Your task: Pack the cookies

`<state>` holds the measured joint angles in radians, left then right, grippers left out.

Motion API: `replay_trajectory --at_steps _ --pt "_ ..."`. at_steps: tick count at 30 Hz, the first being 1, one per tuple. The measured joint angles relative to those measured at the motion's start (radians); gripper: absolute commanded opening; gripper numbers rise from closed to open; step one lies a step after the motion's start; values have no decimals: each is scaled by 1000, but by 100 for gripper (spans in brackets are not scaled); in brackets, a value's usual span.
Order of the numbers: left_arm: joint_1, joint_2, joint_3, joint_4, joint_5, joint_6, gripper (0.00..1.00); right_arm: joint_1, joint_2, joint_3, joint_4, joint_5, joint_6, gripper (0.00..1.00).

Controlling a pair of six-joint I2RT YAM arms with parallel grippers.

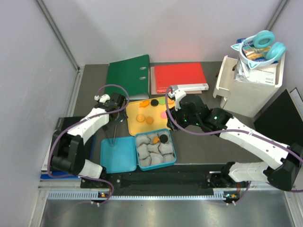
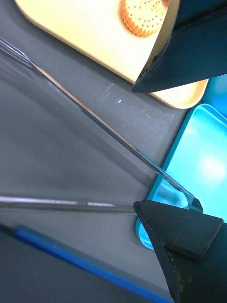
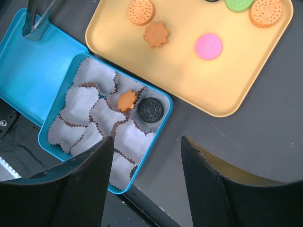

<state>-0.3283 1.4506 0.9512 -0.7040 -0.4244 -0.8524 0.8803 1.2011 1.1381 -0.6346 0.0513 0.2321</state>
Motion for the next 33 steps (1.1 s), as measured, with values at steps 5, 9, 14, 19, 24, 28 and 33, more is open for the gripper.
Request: replay_trajectory --at_steps 5,9,14,19,24,28,33 --pt "0 -44 -6 -22 -33 0 99 0 2 0 2 -5 3 59" --pt "16 -51 -10 -41 -43 2 99 -1 6 0 7 -8 7 59" --pt "65 -51 -42 -64 -29 3 99 -2 6 -2 11 -8 7 59" --pt "126 -32 -62 -70 7 23 99 -2 5 -17 20 -8 8 59" --pt "138 32 -62 -51 57 61 99 -2 5 -18 21 -8 8 59" --pt "138 66 -62 -36 88 89 99 -2 5 -18 21 -7 8 59" --pt "138 47 -62 -8 96 103 99 -2 5 -18 21 -6 8 59"
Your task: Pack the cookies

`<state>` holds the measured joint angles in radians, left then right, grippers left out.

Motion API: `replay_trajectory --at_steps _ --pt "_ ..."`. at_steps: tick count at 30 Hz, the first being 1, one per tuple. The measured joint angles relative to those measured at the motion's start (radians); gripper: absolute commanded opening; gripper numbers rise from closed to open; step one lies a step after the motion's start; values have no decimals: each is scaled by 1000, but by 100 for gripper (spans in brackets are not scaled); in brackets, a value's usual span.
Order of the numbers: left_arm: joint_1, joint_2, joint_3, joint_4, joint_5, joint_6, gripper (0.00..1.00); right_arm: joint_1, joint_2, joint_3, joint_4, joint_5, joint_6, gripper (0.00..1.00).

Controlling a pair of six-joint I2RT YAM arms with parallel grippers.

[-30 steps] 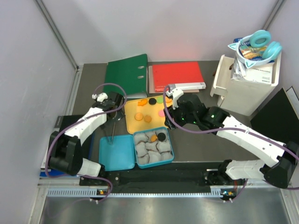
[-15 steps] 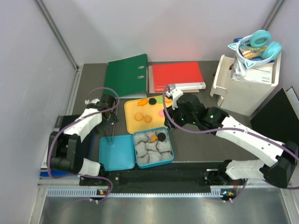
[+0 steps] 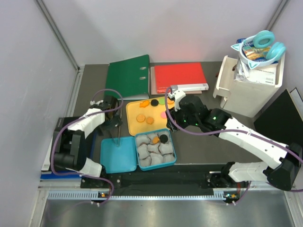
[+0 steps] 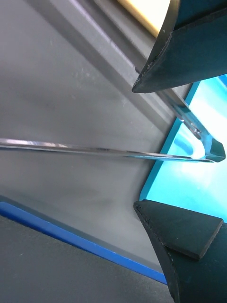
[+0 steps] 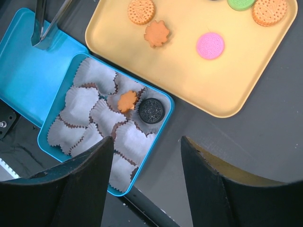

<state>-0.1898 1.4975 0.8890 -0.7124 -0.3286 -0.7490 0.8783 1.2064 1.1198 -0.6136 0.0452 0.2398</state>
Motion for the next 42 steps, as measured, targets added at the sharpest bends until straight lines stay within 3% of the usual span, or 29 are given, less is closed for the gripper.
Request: replay_trajectory --at_steps 11,18,33,37,42 --pt "0 -54 35 37 72 72 99 0 0 0 0 -2 0 59" --pt "-1 -45 -33 88 174 106 99 0 0 0 0 -2 0 59" --pt "-1 97 10 117 179 158 98 0 6 0 0 -2 0 59" --pt "-1 121 32 141 173 180 78 0 10 0 -1 2 0 59" --pt "-1 122 31 175 165 202 43 -2 11 0 -1 6 0 59"
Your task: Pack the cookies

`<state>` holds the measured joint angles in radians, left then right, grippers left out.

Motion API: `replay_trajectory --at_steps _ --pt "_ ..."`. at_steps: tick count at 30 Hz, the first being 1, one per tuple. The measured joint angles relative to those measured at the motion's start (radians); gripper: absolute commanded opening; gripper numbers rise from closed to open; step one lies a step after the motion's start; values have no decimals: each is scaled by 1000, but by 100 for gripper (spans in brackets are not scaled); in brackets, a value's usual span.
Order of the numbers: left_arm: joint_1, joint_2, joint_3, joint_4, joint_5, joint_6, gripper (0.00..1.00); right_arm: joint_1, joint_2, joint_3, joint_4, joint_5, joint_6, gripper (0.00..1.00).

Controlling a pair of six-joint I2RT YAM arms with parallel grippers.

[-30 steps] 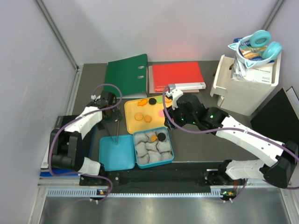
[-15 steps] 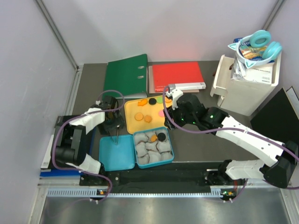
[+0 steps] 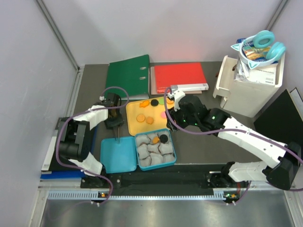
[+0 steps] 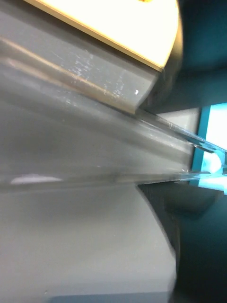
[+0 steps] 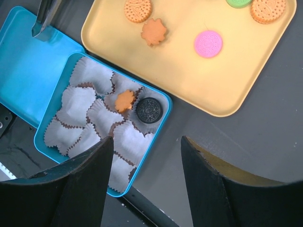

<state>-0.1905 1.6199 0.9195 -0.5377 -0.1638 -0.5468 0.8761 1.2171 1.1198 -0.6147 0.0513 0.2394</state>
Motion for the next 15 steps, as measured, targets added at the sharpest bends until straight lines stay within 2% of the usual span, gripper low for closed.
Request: replay_trajectory --at_steps 2,3,4,9,15 --pt "0 0 -1 11 -3 4 31 -2 3 0 0 0 0 59" --pt "0 0 -2 16 -3 6 10 -2 5 0 0 1 0 59" --pt "0 0 -2 21 -3 8 0 -2 7 0 0 0 0 59" --pt "-1 -10 -5 24 -21 3 0 -2 21 0 -2 0 0 59" --pt "1 -61 -5 -69 -92 -3 0 -2 33 3 -6 -4 0 59"
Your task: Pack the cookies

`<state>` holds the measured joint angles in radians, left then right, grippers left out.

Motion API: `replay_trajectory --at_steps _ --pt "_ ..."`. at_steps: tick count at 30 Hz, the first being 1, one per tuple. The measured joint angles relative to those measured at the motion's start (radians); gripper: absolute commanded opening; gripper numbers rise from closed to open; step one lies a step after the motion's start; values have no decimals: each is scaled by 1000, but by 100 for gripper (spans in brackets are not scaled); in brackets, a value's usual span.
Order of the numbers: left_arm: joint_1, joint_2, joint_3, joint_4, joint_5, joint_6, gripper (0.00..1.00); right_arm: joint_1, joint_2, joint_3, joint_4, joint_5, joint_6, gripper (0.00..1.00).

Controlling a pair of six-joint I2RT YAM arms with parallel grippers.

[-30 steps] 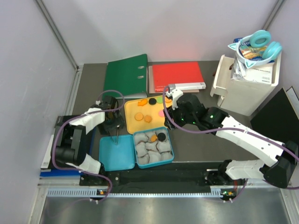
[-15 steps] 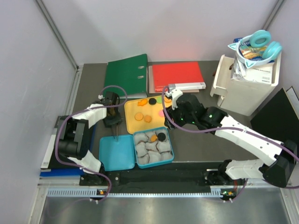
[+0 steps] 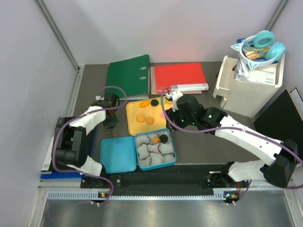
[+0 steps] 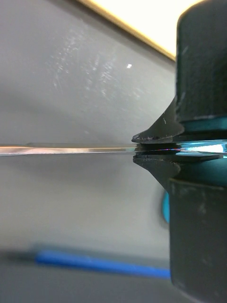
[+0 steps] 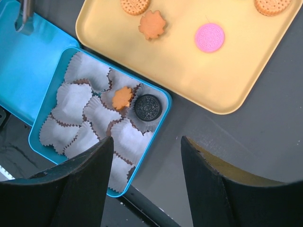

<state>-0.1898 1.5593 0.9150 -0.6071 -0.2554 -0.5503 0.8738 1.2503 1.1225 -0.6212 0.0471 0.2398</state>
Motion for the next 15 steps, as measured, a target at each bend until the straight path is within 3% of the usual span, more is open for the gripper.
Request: replay_trajectory --at_steps 4,9,11,15 --pt "0 -71 51 -64 -14 0 5 -1 16 13 -5 -6 0 59" --pt "-10 -127 152 -54 93 32 21 -1 23 27 -8 -8 0 59" --pt "-42 -128 182 -49 126 52 27 -1 24 32 -10 -8 0 59" --pt "-136 -101 237 -54 181 79 28 -1 24 41 -16 -6 0 59"
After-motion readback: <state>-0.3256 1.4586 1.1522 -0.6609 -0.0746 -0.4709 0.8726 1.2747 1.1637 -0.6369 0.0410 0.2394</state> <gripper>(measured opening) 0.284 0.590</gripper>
